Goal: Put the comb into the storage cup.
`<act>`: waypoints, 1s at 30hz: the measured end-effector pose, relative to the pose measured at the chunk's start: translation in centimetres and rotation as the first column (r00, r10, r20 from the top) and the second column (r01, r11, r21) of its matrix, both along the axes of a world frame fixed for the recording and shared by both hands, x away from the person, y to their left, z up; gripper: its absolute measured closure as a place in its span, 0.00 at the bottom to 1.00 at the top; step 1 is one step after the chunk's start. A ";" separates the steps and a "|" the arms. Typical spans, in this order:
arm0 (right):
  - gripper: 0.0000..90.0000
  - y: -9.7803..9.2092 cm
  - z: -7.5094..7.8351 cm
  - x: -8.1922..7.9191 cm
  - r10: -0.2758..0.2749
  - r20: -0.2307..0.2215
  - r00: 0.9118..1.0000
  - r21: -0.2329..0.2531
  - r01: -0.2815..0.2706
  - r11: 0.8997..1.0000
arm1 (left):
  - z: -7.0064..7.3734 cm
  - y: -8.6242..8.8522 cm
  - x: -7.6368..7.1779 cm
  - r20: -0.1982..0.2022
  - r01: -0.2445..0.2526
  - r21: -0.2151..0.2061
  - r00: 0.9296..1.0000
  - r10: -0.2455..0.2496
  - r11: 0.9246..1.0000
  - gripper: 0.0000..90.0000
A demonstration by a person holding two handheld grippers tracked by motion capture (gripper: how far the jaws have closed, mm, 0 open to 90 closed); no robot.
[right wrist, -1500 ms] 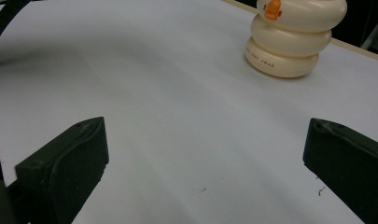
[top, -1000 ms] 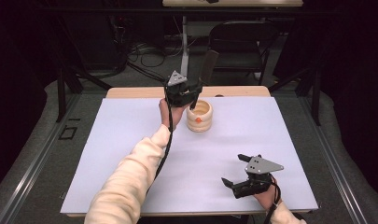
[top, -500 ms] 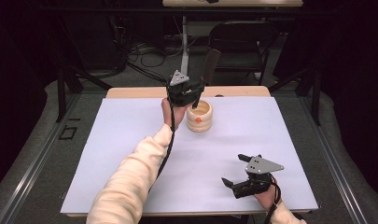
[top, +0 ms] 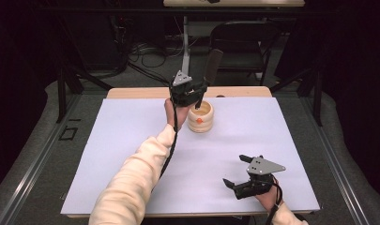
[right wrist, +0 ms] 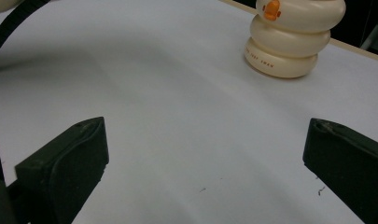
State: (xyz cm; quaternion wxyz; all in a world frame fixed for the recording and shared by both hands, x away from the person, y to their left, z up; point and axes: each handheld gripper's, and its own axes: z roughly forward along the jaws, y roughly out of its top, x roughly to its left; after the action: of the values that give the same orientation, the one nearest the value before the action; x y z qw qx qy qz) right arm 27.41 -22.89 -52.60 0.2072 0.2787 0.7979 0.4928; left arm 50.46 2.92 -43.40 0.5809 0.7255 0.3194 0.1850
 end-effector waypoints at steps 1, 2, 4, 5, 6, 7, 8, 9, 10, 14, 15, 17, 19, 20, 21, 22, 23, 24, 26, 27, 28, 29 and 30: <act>0.00 0.0 0.0 0.0 0.000 0.000 1.000 0.000 0.000 1.000 | 0.0 0.0 0.0 -0.001 -0.002 -0.001 1.000 0.002 1.000 0.80; 0.00 0.0 0.0 0.0 0.000 0.000 1.000 0.000 0.000 1.000 | -0.1 0.0 0.1 -0.004 -0.003 -0.004 1.000 0.003 1.000 0.80; 0.00 0.0 0.0 0.0 0.000 0.000 1.000 -0.001 0.000 1.000 | -0.2 0.0 0.2 -0.006 -0.001 -0.006 1.000 0.001 1.000 0.80; 0.00 0.0 0.0 0.0 0.000 0.000 1.000 -0.001 0.000 1.000 | -0.2 0.0 0.2 -0.007 -0.002 -0.007 1.000 0.002 1.000 0.80; 0.00 0.0 0.0 0.0 0.000 -0.001 1.000 0.000 0.000 1.000 | -0.3 0.0 0.2 -0.010 -0.004 -0.009 1.000 0.003 1.000 0.80; 0.00 0.0 0.0 0.0 0.000 0.000 1.000 -0.001 0.000 1.000 | -0.3 -0.1 0.3 -0.010 -0.007 -0.009 1.000 0.007 1.000 0.80; 0.00 0.0 0.0 0.0 0.000 0.000 1.000 -0.001 0.000 1.000 | -0.4 -0.1 0.3 -0.011 -0.004 -0.009 1.000 0.004 1.000 0.80; 0.00 0.0 0.0 0.0 0.000 -0.001 1.000 0.000 0.000 1.000 | -0.4 -0.1 0.3 -0.011 -0.006 -0.009 1.000 0.006 1.000 0.80; 0.00 0.0 0.0 0.0 0.000 -0.001 1.000 0.000 0.000 1.000 | -0.4 -0.1 0.4 -0.012 -0.004 -0.007 1.000 0.004 1.000 0.80; 0.00 0.0 0.0 0.0 0.001 0.000 1.000 -0.001 -0.001 1.000 | -0.6 -0.1 0.5 -0.016 -0.003 -0.003 1.000 0.003 1.000 0.80; 0.00 0.0 0.0 0.0 0.001 0.000 1.000 -0.001 -0.001 1.000 | -0.6 -0.1 0.5 -0.016 -0.007 -0.004 1.000 0.007 1.000 0.80; 0.00 0.0 0.0 0.0 0.001 -0.001 1.000 -0.001 -0.001 1.000 | -0.7 -0.1 0.6 -0.017 -0.007 -0.003 1.000 0.007 1.000 0.80; 0.00 0.0 0.0 0.0 0.001 0.000 1.000 0.000 -0.001 1.000 | -0.8 -0.2 0.6 -0.019 -0.008 -0.001 1.000 0.008 1.000 0.80; 0.00 0.0 0.0 0.0 0.000 0.000 1.000 -0.001 0.000 1.000 | -0.8 -0.2 0.6 -0.020 -0.010 -0.001 1.000 0.010 1.000 0.80; 0.00 0.0 0.0 0.0 0.000 0.000 1.000 0.000 0.000 1.000 | -0.8 -0.2 0.6 -0.020 -0.008 -0.001 1.000 0.008 1.000 0.80; 0.00 0.0 0.0 0.0 0.000 0.000 1.000 0.000 0.000 1.000 | -0.9 -0.2 0.6 -0.022 -0.009 0.002 1.000 0.009 1.000 0.80; 0.00 0.0 0.0 0.0 0.000 -0.001 1.000 0.000 0.000 1.000 | -0.9 -0.2 0.7 -0.023 -0.009 0.003 1.000 0.009 1.000 0.80; 0.00 0.0 0.0 0.0 0.000 -0.001 1.000 0.000 0.000 1.000 | -0.9 -0.2 0.7 -0.023 -0.012 0.002 1.000 0.012 1.000 0.80; 0.00 0.0 0.0 0.0 0.000 -0.001 1.000 0.000 0.000 1.000 | -1.0 -0.2 0.7 -0.024 -0.012 0.004 1.000 0.012 1.000 0.80; 0.00 0.0 0.0 0.0 0.000 0.000 1.000 0.000 0.000 1.000 | -1.1 -0.3 0.7 -0.026 -0.012 0.000 1.000 0.012 1.000 0.80; 0.00 0.0 0.0 0.0 0.000 -0.001 1.000 0.000 0.000 1.000 | -1.1 -0.3 0.8 -0.028 -0.014 0.007 1.000 0.014 1.000 0.80; 0.00 0.0 0.0 0.0 0.000 -0.001 1.000 0.000 0.000 1.000 | -1.1 -0.3 0.8 -0.027 -0.014 0.012 1.000 0.014 1.000 0.80; 0.00 0.0 0.0 0.0 0.000 0.000 1.000 0.000 0.000 1.000 | -1.2 -0.2 0.8 -0.030 -0.010 0.014 1.000 0.010 1.000 0.80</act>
State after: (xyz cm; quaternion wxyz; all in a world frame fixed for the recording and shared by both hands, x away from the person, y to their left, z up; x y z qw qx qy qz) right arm 27.40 -22.94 -52.58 0.2069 0.2787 0.7979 0.4929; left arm 51.29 2.68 -44.56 0.5699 0.7307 0.3303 0.1794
